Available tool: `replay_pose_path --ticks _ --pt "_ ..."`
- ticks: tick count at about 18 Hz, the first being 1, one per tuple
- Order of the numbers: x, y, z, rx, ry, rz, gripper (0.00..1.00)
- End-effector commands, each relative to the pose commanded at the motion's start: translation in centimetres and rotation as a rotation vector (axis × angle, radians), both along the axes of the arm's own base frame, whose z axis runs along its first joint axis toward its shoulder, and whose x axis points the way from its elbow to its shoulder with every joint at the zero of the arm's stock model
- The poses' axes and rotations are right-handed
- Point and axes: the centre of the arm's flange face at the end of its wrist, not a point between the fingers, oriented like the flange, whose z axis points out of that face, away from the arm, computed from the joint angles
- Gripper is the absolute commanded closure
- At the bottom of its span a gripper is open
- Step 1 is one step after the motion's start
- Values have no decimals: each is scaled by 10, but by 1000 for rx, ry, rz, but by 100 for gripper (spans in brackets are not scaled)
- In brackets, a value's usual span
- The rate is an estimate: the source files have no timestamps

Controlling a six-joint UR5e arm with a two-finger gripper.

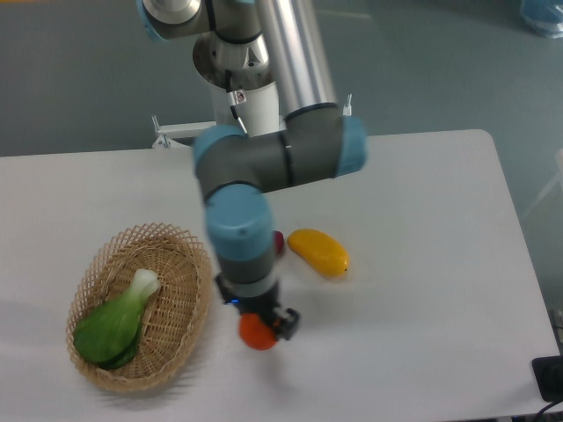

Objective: Place the orange in the basket
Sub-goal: 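Carry the held orange over to the wicker basket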

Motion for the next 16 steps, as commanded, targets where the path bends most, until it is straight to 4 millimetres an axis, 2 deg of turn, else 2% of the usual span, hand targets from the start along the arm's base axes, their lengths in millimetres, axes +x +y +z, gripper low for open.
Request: replay_pose_path --ticks 7,9,13,16 --pt "63 26 3 13 2 -65 40" --pt "75 30 -5 6 -4 -73 39" --pt "89 38 -17 25 -29 -81 31" --pt "101 40 -21 28 -54 -96 28"
